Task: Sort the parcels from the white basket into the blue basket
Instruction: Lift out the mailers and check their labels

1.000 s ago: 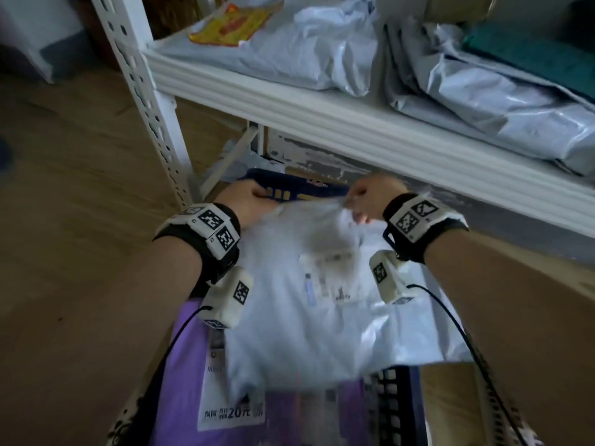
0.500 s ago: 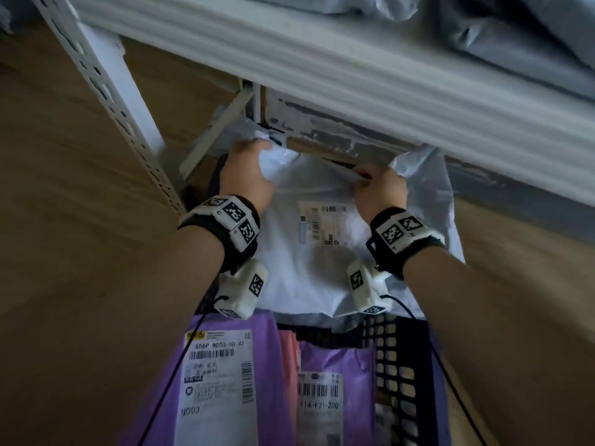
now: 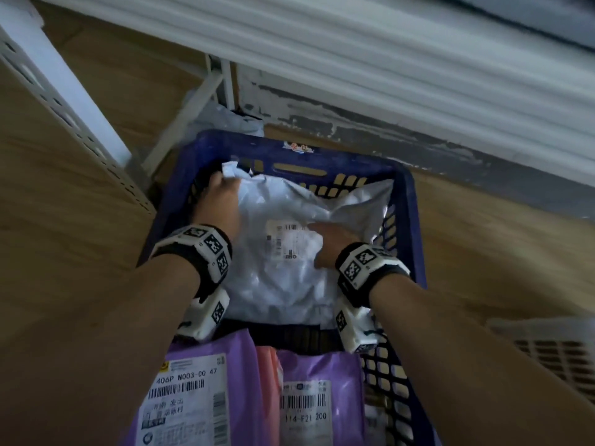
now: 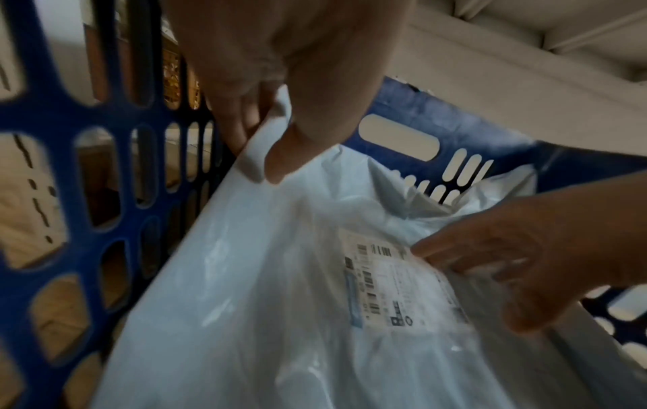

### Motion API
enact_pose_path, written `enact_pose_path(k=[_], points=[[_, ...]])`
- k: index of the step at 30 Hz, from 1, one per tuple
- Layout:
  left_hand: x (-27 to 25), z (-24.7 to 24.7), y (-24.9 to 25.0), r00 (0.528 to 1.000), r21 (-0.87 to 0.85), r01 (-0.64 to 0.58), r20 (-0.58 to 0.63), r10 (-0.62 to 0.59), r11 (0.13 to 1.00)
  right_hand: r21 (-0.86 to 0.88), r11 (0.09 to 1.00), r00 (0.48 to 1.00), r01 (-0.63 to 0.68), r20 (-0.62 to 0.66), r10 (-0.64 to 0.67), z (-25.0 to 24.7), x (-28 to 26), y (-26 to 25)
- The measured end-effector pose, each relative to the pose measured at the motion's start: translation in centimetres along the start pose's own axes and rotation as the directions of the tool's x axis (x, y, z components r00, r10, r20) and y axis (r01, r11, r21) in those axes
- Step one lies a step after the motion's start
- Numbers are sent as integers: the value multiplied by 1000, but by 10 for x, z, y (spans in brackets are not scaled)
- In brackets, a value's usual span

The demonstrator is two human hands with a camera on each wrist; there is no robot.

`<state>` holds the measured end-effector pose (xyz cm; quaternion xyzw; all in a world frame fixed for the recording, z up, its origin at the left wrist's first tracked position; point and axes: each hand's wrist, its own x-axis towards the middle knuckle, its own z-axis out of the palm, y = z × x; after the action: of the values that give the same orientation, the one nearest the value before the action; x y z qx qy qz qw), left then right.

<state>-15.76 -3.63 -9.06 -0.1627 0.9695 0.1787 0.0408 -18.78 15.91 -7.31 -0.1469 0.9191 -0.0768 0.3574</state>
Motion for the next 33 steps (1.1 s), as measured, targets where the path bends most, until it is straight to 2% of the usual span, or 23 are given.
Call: enact_pose_path(k=[4, 5, 7, 8, 9, 10, 12, 13, 15, 18, 20, 22, 25, 28, 31, 33], points=[[-9, 7, -2, 982, 250, 64, 154, -105, 966, -85, 996, 967, -34, 250, 55, 35, 29, 7], [-9, 8, 0, 984, 275, 23, 164, -71, 961, -88, 996, 970, -32, 237, 52, 41, 35, 11], [-2, 19, 1, 986, 283, -99, 155, 57, 954, 0, 999, 998, -39, 42, 39, 41, 46, 19], [3, 25, 2, 975, 277, -164, 194, 113, 947, 24, 999, 998, -31, -48, 32, 38, 51, 24], [7, 29, 3, 951, 271, -206, 282, 127, 940, 30, 1000, 996, -7, -92, 10, 35, 56, 29], [10, 35, 1, 915, 276, -208, 393, 87, 938, -49, 999, 998, 4, -56, -6, 34, 62, 33], [9, 45, -4, 810, 313, -165, 585, -53, 935, -201, 979, 997, 21, 77, -6, 39, 67, 37], [7, 50, -8, 773, 333, -168, 628, -86, 928, -251, 968, 991, 15, 136, 20, 45, 68, 37], [4, 58, -16, 751, 349, -209, 656, -79, 913, -305, 952, 973, -13, 217, 83, 60, 75, 38], [1, 54, -12, 753, 323, -219, 655, -51, 921, -252, 967, 971, -27, 222, 85, 58, 71, 34], [2, 40, -6, 762, 240, -170, 647, -27, 956, -188, 982, 978, -28, 196, 65, 40, 60, 29], [-2, 18, 5, 790, 190, -138, 613, -8, 972, -131, 991, 992, -24, 117, 39, 17, 45, 24], [-14, -20, 21, 813, 125, -159, 580, 58, 979, -22, 1000, 1000, 9, 19, -9, -6, 11, 15], [-38, -59, 27, 831, 46, -148, 548, 99, 988, 138, 990, 997, 3, 80, -14, -12, -31, 6], [-67, -91, 20, 859, -26, -110, 501, 108, 994, 171, 985, 998, -20, 69, 8, -12, -75, 0], [-86, -105, 12, 890, -83, -56, 448, 87, 995, 217, 973, 995, -82, 73, 67, -8, -103, -5]])
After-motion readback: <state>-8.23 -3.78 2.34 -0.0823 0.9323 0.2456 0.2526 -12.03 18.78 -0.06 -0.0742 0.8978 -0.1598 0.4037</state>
